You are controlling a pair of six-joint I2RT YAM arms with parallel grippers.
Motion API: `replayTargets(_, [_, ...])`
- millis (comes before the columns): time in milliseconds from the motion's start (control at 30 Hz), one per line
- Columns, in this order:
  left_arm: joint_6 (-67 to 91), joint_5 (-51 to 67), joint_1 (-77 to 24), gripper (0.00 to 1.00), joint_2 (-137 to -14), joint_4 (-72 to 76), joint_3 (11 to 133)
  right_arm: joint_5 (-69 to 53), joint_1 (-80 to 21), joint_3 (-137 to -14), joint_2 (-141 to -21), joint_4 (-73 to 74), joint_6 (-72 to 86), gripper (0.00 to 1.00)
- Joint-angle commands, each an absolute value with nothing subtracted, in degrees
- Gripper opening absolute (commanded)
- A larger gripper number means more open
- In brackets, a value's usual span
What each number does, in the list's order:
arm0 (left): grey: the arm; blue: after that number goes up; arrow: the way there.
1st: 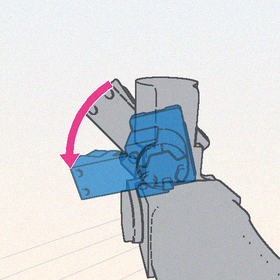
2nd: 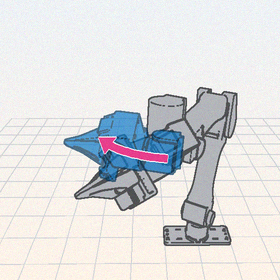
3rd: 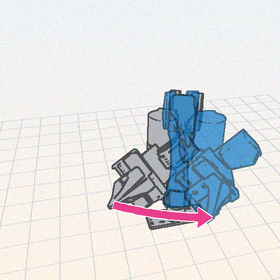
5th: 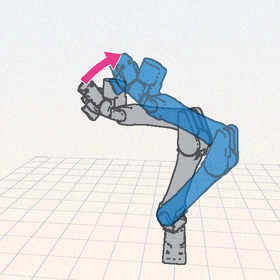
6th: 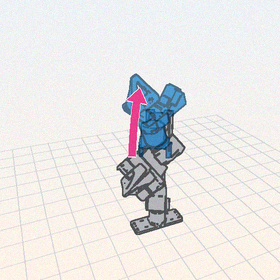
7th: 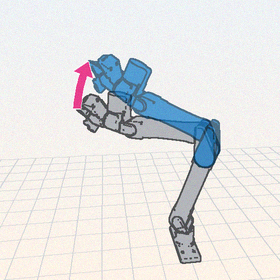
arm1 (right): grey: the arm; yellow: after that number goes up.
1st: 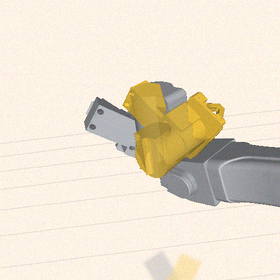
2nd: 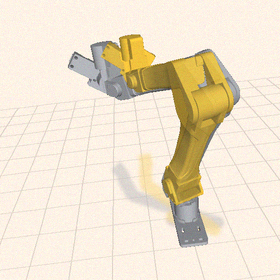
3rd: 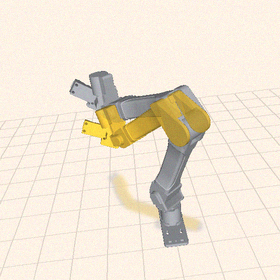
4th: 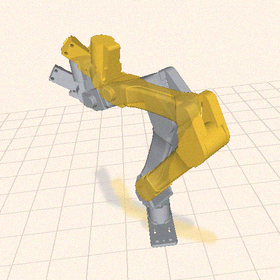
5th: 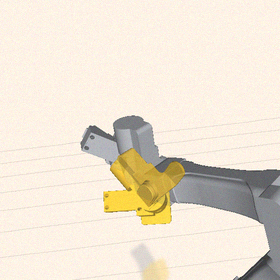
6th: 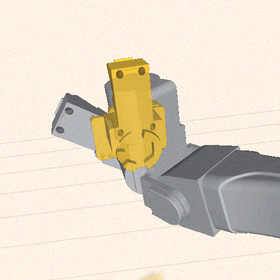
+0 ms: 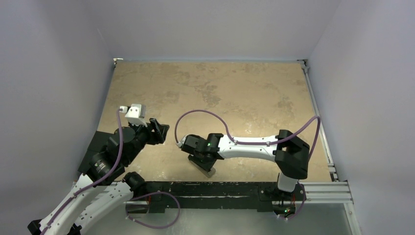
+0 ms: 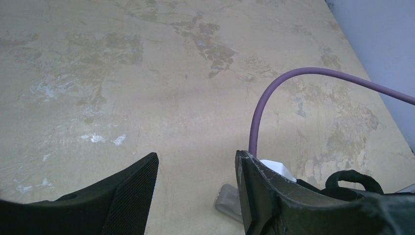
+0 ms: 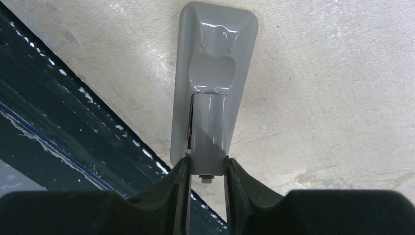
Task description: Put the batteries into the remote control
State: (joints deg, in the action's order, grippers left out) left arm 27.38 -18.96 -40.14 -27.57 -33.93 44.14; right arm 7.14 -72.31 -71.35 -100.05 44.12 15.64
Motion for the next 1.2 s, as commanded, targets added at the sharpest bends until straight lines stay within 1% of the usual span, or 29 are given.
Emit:
replayTargets(0, [26.46,-20.09,-39.78,0.59,-27.11,-32.07,43.77,7.93,-72.25,-72.8,-99.97,44.41,16.52,0.18])
replayTargets(1167, [26.46,-20.04,-39.77,0.59,-27.53,-31.96,43.7,6.33,-73.04,-70.38,-97.56,43.77,18.02,0.17])
